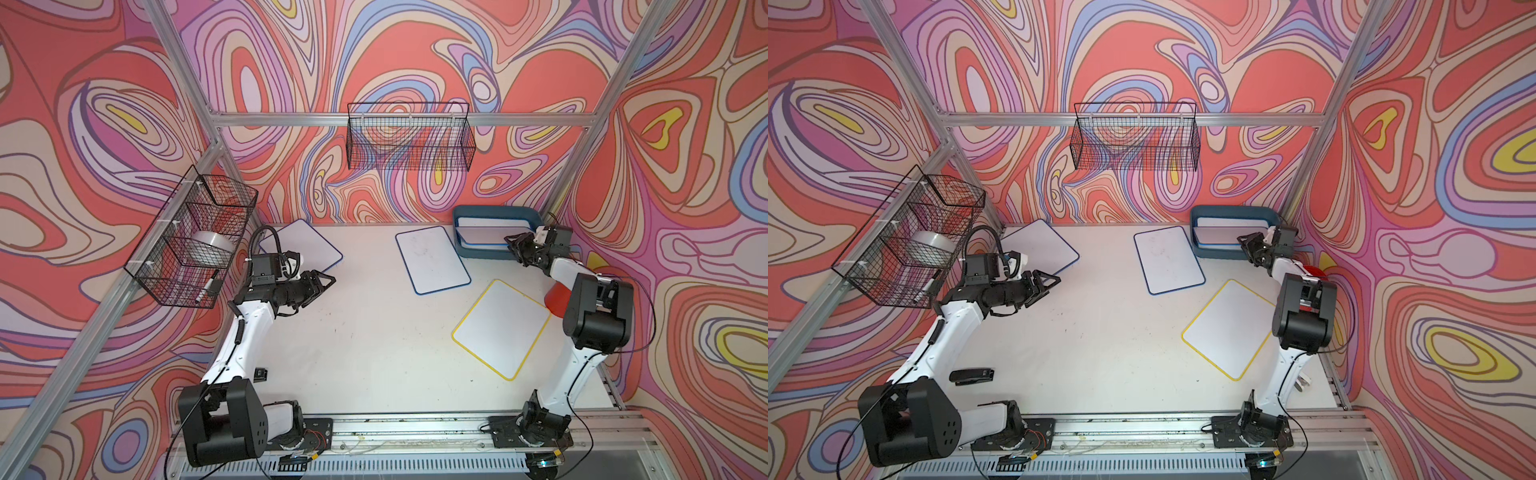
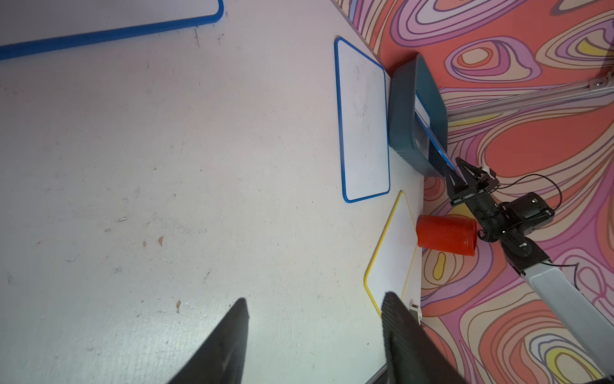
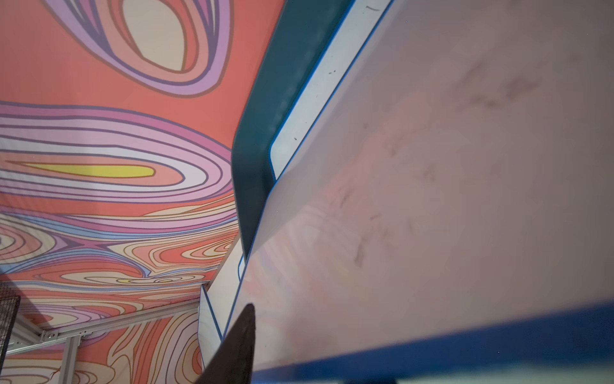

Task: Put the whiteboard into the storage box
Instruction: Place the whiteboard in the storage box, then move the whiteboard to the center of the board.

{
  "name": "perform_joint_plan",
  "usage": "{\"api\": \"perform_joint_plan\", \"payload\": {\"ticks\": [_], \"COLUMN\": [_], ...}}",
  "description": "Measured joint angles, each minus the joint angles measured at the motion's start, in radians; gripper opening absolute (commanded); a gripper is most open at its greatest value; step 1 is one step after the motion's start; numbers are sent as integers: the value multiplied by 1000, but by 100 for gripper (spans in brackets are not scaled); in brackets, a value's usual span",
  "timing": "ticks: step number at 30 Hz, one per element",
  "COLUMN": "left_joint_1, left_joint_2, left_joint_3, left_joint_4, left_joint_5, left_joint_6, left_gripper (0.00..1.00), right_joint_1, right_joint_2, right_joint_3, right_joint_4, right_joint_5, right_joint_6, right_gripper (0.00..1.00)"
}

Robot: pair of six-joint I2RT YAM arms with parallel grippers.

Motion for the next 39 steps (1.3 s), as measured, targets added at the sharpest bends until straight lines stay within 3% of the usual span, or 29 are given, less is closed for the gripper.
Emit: {"api": "perform_joint_plan", "payload": {"ticks": [5,9,16,27,39], "left_joint_1": [17,31,38,38,39], "left_joint_2": [27,32,33,60,84], "left_joint_3": [0,0,-1,-2,-2], "left_joint_4": [13,17,31,36,34], "left_joint_5": [42,55,77,100,85], "left_joint_6": [-11,-13,-24,-31,-25], "left_gripper": [59,59,59,59,59], "right_joint_1": [1,1,4,35,332], "right_joint_2": [64,72,82,-76,-204], "right_joint_3": [71,98,240,106,-71], "right_joint_4": [-65,-126,-243,-250,-258], "right_joint_5": [-10,-7,-13,2,47], "right_joint_6": [-28,-54,-98,-131,-272], "right_gripper": [46,54,56,56,54]}}
